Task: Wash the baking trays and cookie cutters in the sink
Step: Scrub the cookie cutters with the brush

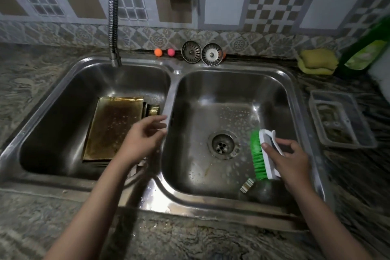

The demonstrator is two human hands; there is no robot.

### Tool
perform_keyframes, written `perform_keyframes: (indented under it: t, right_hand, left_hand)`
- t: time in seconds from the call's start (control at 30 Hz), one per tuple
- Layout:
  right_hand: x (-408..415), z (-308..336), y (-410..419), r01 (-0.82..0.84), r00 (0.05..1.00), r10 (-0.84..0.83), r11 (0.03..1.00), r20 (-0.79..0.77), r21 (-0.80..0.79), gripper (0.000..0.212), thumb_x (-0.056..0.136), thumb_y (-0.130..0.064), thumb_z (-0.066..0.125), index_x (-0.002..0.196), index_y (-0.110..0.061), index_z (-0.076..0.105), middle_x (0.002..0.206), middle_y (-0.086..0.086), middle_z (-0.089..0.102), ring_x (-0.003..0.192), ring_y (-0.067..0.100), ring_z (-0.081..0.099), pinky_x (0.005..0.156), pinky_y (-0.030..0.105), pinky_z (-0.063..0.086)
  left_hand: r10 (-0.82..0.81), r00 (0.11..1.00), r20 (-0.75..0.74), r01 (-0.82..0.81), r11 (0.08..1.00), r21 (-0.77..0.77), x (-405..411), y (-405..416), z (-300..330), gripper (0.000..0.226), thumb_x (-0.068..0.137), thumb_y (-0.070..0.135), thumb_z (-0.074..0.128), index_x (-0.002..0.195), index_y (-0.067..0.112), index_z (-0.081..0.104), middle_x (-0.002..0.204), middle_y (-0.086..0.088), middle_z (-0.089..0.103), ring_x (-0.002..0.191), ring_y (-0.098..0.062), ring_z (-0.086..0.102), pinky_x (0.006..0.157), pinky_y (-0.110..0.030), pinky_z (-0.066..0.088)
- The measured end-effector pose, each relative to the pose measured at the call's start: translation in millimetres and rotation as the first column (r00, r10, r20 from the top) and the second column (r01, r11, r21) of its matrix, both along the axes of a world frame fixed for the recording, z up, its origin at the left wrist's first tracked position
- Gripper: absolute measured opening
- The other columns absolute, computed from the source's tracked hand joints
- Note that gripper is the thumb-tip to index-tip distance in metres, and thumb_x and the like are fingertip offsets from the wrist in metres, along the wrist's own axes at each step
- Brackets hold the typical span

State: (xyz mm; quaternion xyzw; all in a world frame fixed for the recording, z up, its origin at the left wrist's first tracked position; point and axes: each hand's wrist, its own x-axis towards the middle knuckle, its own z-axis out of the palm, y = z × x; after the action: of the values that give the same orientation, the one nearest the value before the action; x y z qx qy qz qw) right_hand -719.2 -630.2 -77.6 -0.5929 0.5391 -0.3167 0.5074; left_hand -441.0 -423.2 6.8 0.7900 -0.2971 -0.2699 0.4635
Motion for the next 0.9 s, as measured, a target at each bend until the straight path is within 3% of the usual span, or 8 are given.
perform_keyframes:
  t: [0.13, 0.27, 0.4, 0.5, 0.6, 0.7, 0.77, 0.9]
  right_hand:
    - [-6.7, 15.8, -11.0, 0.093, 0.993, -0.089, 0.995, 0.073, -0.048, 0.034, 0.065, -0.031, 0.086, 0.091, -0.030, 0.064, 0.094, 0.001, 0.070, 0.075, 0.006, 0.066, 0.064, 0.023, 0.050]
    - [-17.7, 32.0, -17.3, 0.157, 0.979, -0.146, 0.985, 0.145, -0.069, 0.033, 0.064, -0.027, 0.087, 0.087, -0.029, 0.063, 0.090, 0.007, 0.070, 0.072, 0.007, 0.067, 0.062, 0.023, 0.052]
    - [-31.0, 44.3, -12.4, 0.190, 0.962, -0.173, 0.980, 0.211, -0.065, 0.039, 0.066, -0.021, 0.085, 0.098, -0.016, 0.064, 0.081, -0.004, 0.070, 0.068, 0.005, 0.067, 0.061, 0.026, 0.053]
    - [-39.6, 43.5, -8.6, 0.192, 0.959, -0.178, 0.981, 0.220, -0.044, 0.038, 0.065, -0.021, 0.086, 0.097, -0.017, 0.065, 0.085, -0.001, 0.072, 0.075, 0.011, 0.070, 0.068, 0.033, 0.057]
    - [-48.4, 42.6, -8.8, 0.194, 0.957, -0.184, 0.981, 0.227, -0.025, 0.043, 0.057, -0.035, 0.089, 0.092, -0.025, 0.066, 0.098, 0.005, 0.073, 0.087, 0.021, 0.071, 0.078, 0.040, 0.057]
    - [-51.9, 49.9, -14.1, 0.208, 0.956, -0.196, 0.978, 0.220, -0.033, 0.040, 0.061, -0.027, 0.088, 0.094, -0.022, 0.066, 0.093, 0.009, 0.073, 0.084, 0.021, 0.072, 0.078, 0.045, 0.058]
    - [-54.9, 57.0, -25.5, 0.232, 0.953, -0.215, 0.971, 0.213, -0.062, 0.039, 0.062, -0.026, 0.088, 0.093, -0.022, 0.066, 0.091, 0.009, 0.073, 0.082, 0.022, 0.072, 0.077, 0.046, 0.058]
    - [-67.3, 85.4, -67.8, 0.296, 0.951, -0.262, 0.926, 0.165, -0.233, 0.038, 0.061, -0.039, 0.085, 0.091, -0.026, 0.066, 0.100, 0.002, 0.070, 0.089, 0.011, 0.068, 0.079, 0.033, 0.057]
  left_hand:
    - [-0.374, 0.927, -0.027, 0.375, 0.925, 0.064, -67.6, -64.0, -14.7, 0.040, 0.084, 0.011, 0.068, 0.123, 0.014, 0.059, 0.110, -0.006, 0.067, 0.098, -0.015, 0.064, 0.089, -0.023, 0.052]
    - [-0.715, 0.699, 0.012, 0.685, 0.674, 0.276, -116.3, -116.6, -72.3, 0.054, 0.078, 0.009, 0.072, 0.129, 0.013, 0.054, 0.125, -0.005, 0.061, 0.104, -0.010, 0.057, 0.088, -0.016, 0.043]
    - [-0.891, 0.449, 0.065, 0.757, 0.418, 0.503, -138.0, -140.1, -114.6, 0.065, 0.073, 0.015, 0.072, 0.133, 0.014, 0.050, 0.133, -0.008, 0.056, 0.119, -0.024, 0.053, 0.098, -0.027, 0.041]
    - [-0.931, 0.361, 0.049, 0.788, 0.333, 0.518, -144.6, -143.8, -132.3, 0.067, 0.067, 0.025, 0.070, 0.130, 0.010, 0.053, 0.130, -0.014, 0.056, 0.118, -0.028, 0.054, 0.098, -0.026, 0.038]
    - [-0.929, 0.367, 0.044, 0.801, 0.339, 0.494, -144.2, -142.8, -149.5, 0.063, 0.063, 0.026, 0.069, 0.124, 0.011, 0.059, 0.122, -0.013, 0.062, 0.111, -0.028, 0.058, 0.094, -0.027, 0.042]
    - [-0.901, 0.433, 0.018, 0.803, 0.395, 0.446, -143.8, -143.3, -150.2, 0.053, 0.061, 0.020, 0.067, 0.114, 0.014, 0.065, 0.111, -0.009, 0.066, 0.100, -0.024, 0.062, 0.087, -0.029, 0.048]
    - [-0.829, 0.559, -0.023, 0.788, 0.523, 0.324, -142.3, -145.8, -146.6, 0.049, 0.058, 0.019, 0.064, 0.106, 0.012, 0.067, 0.102, -0.007, 0.068, 0.092, -0.021, 0.065, 0.082, -0.028, 0.050]
    - [-0.619, 0.783, -0.063, 0.622, 0.775, 0.109, -137.4, -151.8, -128.1, 0.059, 0.068, 0.018, 0.076, 0.125, 0.014, 0.060, 0.111, -0.001, 0.062, 0.096, -0.009, 0.064, 0.094, -0.027, 0.051]
